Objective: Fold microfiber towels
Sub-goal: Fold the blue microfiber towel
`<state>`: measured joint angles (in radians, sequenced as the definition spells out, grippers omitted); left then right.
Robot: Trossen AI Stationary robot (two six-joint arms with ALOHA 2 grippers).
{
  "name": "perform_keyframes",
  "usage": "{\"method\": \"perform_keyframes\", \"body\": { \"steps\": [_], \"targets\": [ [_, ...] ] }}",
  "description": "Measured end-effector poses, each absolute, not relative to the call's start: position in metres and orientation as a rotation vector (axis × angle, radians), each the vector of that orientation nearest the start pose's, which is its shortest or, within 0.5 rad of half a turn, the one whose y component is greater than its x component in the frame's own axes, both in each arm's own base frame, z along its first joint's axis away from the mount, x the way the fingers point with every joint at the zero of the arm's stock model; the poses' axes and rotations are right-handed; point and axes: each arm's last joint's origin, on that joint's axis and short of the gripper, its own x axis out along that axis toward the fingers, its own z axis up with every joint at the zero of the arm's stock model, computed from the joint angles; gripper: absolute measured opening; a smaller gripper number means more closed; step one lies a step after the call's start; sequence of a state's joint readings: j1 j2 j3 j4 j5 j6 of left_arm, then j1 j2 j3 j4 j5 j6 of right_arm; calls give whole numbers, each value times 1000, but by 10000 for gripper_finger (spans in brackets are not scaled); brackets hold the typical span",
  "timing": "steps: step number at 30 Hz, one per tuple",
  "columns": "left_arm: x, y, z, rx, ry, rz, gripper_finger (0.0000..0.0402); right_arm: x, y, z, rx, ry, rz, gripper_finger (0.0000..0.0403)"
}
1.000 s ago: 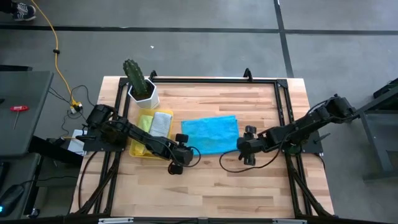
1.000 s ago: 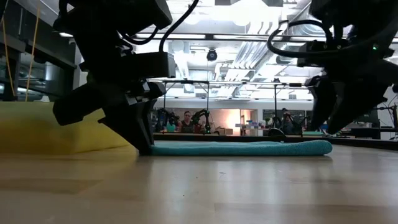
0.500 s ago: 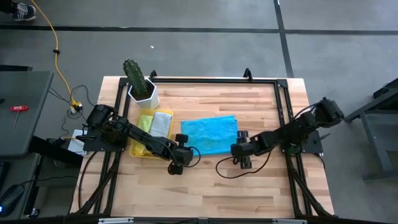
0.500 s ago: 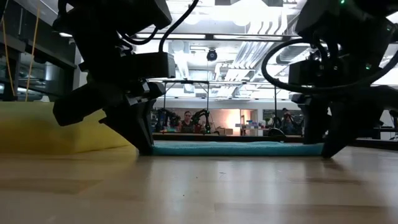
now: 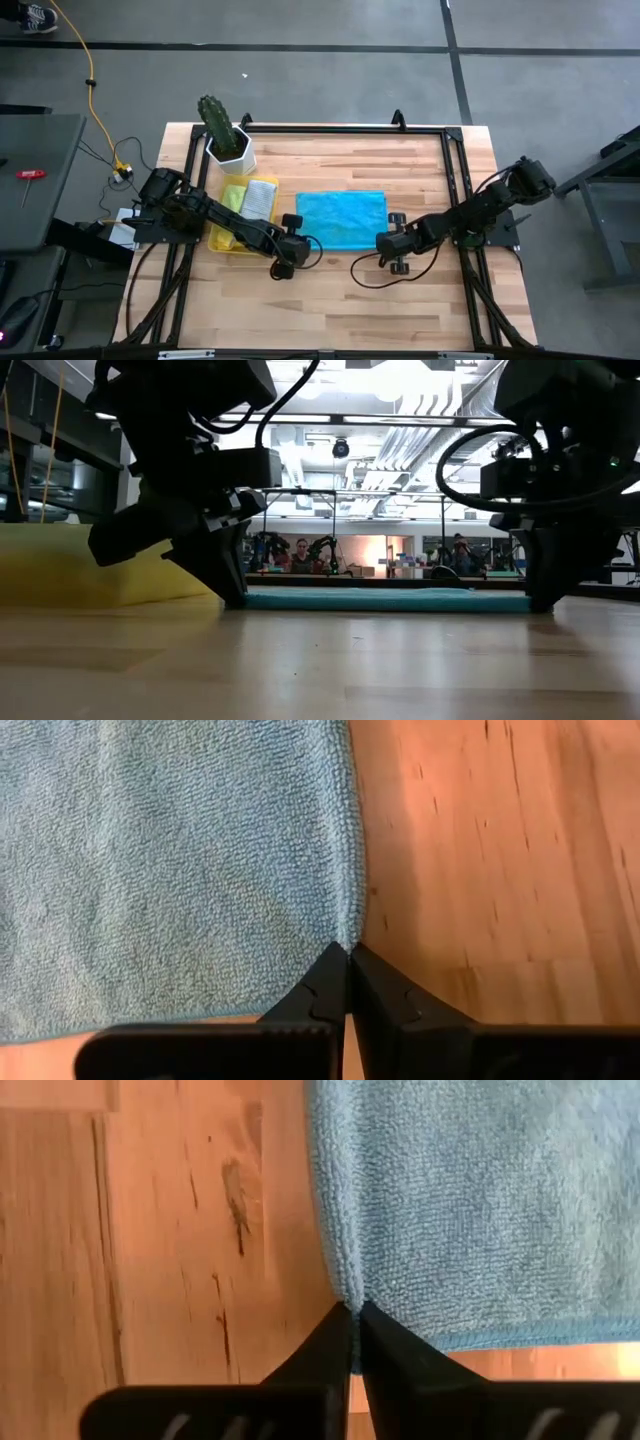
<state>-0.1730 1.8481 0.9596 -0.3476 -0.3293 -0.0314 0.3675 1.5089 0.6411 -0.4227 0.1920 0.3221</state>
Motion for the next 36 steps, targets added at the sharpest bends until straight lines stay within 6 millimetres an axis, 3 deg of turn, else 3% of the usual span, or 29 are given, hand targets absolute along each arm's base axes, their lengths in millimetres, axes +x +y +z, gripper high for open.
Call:
{"method": "perform_keyframes", "body": {
  "steps": [9,15,20,28,36],
  "targets": [
    [313,-63,125,171,1184,145,0,218,97,130,62,1239,-40,2],
    [305,-71,154,19,1128,120,0,220,120,151,191,1210,80,1],
    [300,-71,175,-58,1057,140,0,217,130,168,200,1152,99,1],
    [300,-49,188,-91,1011,245,0,211,116,191,126,1030,-81,0],
    [302,-25,179,-38,1031,415,0,210,93,179,131,1075,-259,0]
  ]
}}
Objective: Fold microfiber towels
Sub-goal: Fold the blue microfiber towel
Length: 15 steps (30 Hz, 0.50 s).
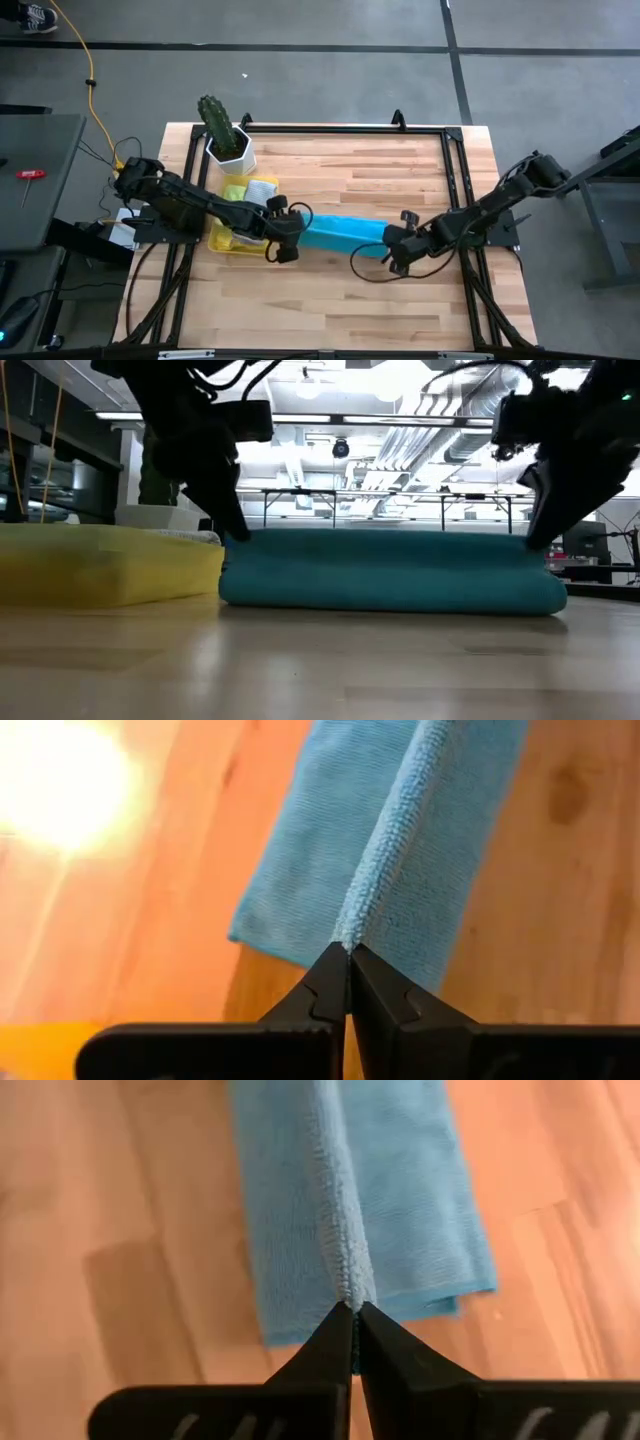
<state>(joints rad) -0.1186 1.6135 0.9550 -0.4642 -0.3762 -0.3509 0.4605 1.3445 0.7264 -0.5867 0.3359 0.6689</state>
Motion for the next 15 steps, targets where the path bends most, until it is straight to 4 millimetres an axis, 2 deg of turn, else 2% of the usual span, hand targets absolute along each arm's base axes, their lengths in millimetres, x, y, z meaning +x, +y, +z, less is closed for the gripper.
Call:
{"method": "perform_keyframes", "body": {
  "steps": [8,15],
  "targets": [
    [303,-12,179,-59,1019,498,0,210,76,167,152,1057,-383,0],
    [307,-5,157,-68,1094,527,0,213,68,166,175,1042,-408,0]
  ]
}}
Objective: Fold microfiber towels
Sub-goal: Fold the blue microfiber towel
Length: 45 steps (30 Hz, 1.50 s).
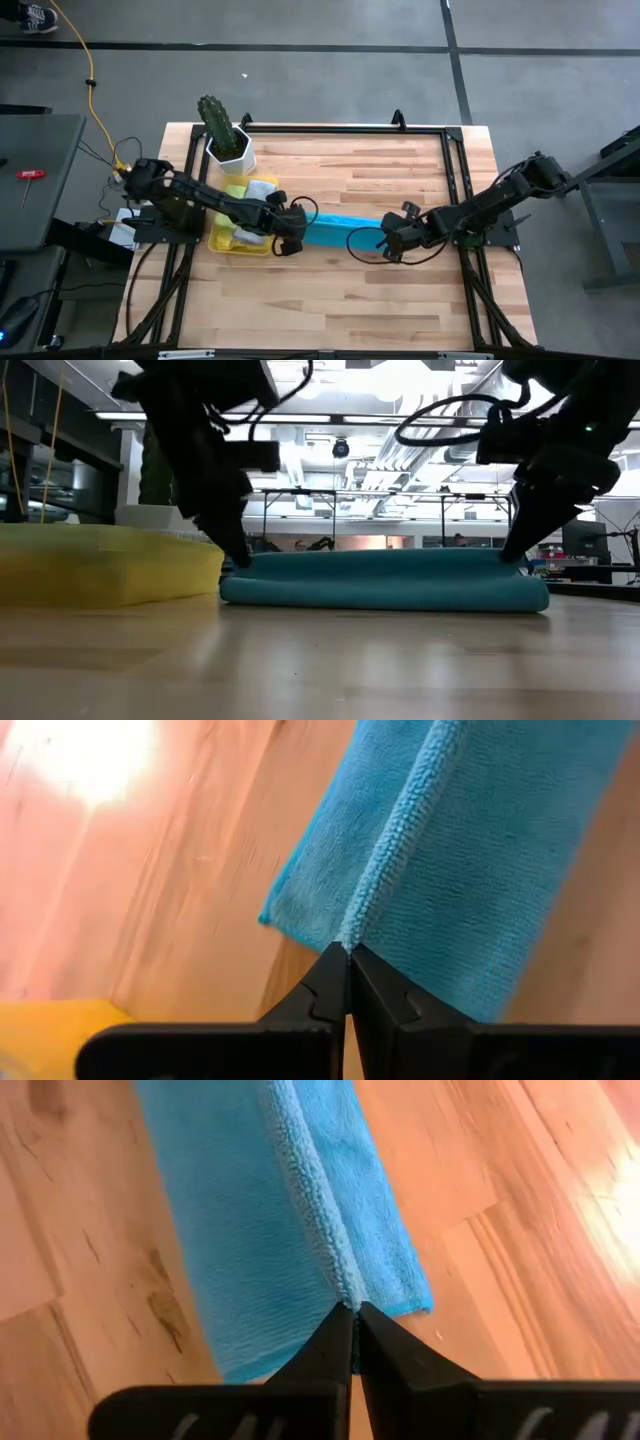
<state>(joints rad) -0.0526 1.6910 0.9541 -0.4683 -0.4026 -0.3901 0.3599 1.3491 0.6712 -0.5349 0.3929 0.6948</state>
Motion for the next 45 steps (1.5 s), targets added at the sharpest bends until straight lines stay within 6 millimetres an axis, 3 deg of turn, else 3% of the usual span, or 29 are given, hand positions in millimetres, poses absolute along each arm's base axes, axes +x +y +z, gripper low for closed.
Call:
{"method": "perform_keyframes", "body": {
  "steps": [5,20,24,30,35,40,45],
  "targets": [
    [311,-2,148,-44,1098,551,4,214,67,166,181,1036,-408,0],
    [313,4,149,33,1076,598,42,215,67,166,187,1017,-419,8],
    [313,4,149,44,1079,591,70,215,67,167,179,1010,-428,42],
    [313,5,150,126,1090,581,132,215,64,167,93,969,-495,125],
    [317,5,162,217,1101,559,180,214,62,169,12,949,-521,183],
    [320,-4,167,198,1110,333,205,214,68,168,35,1004,-400,211],
    [321,-19,161,219,1095,176,205,215,82,169,68,992,-288,215]
  ]
}}
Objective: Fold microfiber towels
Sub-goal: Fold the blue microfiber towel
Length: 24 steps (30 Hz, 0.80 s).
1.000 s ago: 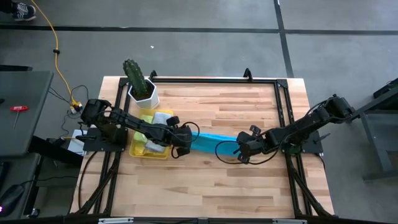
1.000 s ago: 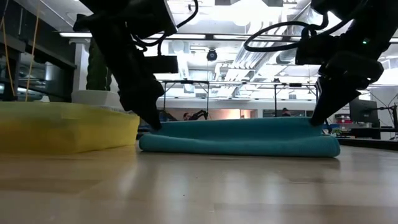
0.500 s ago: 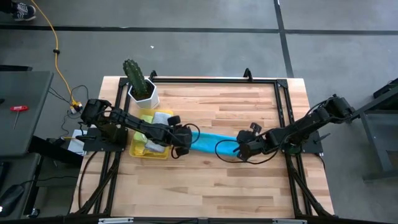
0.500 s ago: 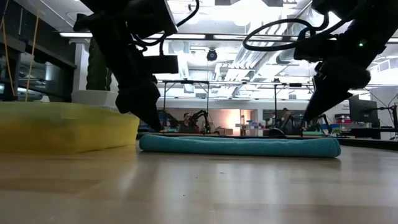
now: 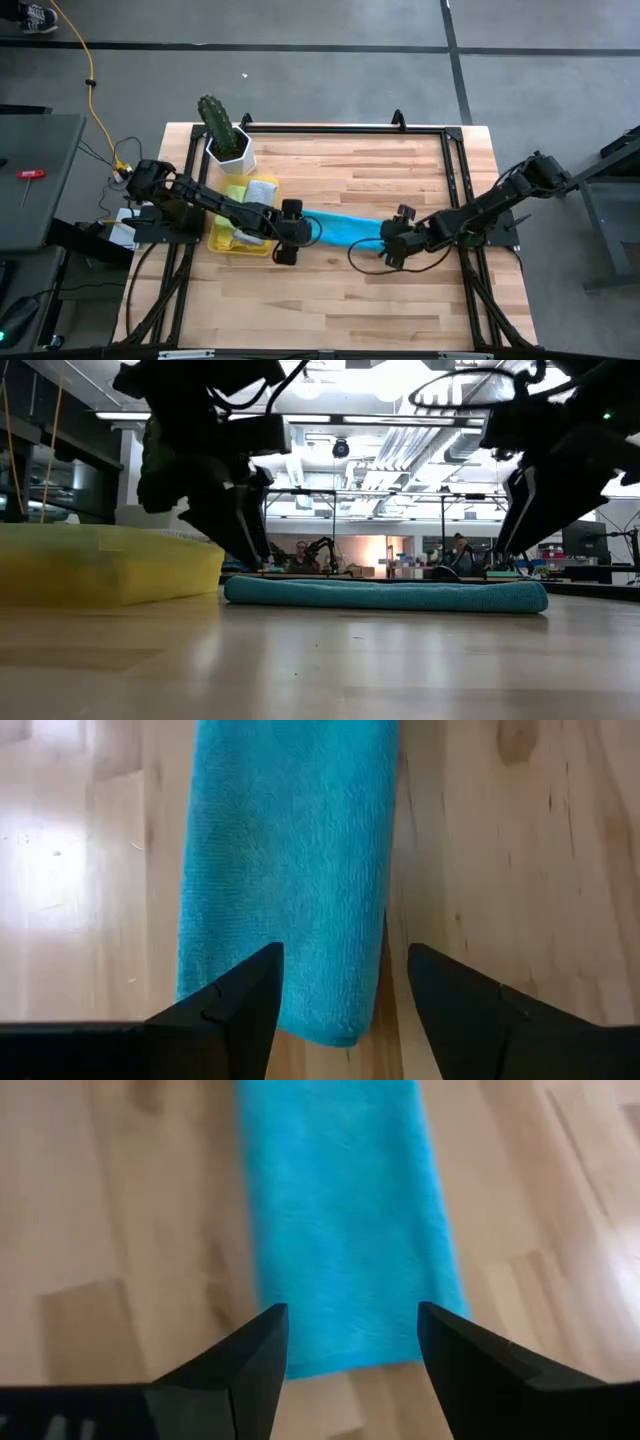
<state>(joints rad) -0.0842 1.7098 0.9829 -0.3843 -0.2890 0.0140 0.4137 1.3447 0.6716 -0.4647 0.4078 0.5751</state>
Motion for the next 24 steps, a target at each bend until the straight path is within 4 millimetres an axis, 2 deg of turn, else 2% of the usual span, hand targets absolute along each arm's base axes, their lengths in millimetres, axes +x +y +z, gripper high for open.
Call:
{"method": "perform_keyframes", "body": {
  "steps": [8,14,24],
  "targets": [
    [317,-23,151,216,1070,161,203,216,94,172,77,932,-225,215],
    [310,-18,140,156,1092,163,202,216,94,172,84,930,-228,215],
    [306,-22,132,75,1069,83,202,217,92,172,112,927,-248,215]
  ]
}}
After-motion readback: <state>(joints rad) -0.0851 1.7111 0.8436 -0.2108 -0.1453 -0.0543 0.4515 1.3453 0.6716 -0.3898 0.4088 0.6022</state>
